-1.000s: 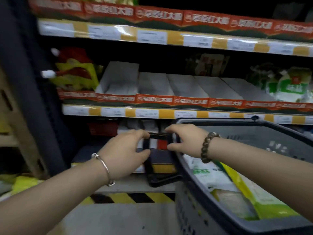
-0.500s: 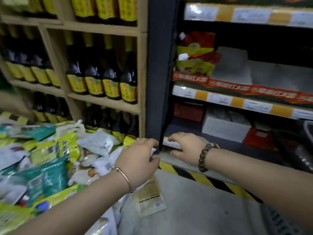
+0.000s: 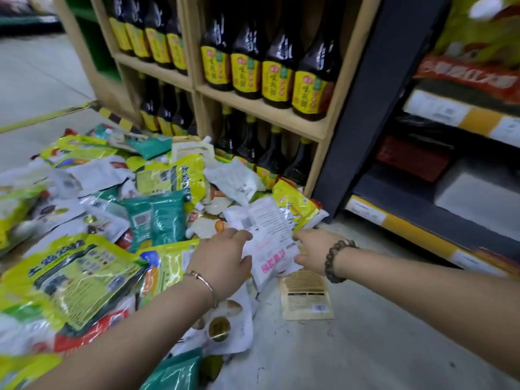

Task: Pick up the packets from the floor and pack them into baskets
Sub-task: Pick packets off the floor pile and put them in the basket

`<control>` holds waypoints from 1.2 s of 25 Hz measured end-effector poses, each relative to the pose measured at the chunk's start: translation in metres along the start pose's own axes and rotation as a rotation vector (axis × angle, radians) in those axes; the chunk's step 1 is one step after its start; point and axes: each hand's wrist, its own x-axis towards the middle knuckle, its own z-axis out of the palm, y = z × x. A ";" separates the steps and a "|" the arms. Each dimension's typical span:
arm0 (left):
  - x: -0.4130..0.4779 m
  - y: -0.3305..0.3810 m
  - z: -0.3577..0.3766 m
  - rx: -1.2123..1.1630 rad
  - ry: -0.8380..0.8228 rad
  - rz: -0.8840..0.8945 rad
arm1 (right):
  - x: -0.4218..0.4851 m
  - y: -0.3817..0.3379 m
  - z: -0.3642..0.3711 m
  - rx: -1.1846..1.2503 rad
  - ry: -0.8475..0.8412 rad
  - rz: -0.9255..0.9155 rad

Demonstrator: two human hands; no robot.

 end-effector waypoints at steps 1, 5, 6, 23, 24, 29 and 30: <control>0.000 -0.007 0.007 -0.002 -0.033 -0.025 | 0.015 -0.003 0.008 0.083 -0.021 0.035; 0.006 -0.033 0.023 -0.028 -0.096 -0.124 | 0.077 -0.002 0.036 0.424 -0.057 0.222; 0.008 -0.036 0.027 -0.048 -0.102 -0.155 | 0.092 0.002 0.041 0.491 -0.045 0.267; -0.011 -0.035 0.089 -0.720 0.028 -0.438 | 0.106 0.009 0.087 1.285 0.169 0.282; -0.011 -0.030 0.088 -0.806 0.042 -0.464 | 0.098 0.008 0.081 1.318 0.200 0.278; -0.018 -0.018 0.067 -1.342 0.038 -0.714 | 0.044 -0.003 0.048 1.420 0.280 0.141; -0.021 -0.018 0.062 -1.450 0.016 -0.762 | 0.036 -0.012 0.043 1.431 0.255 0.096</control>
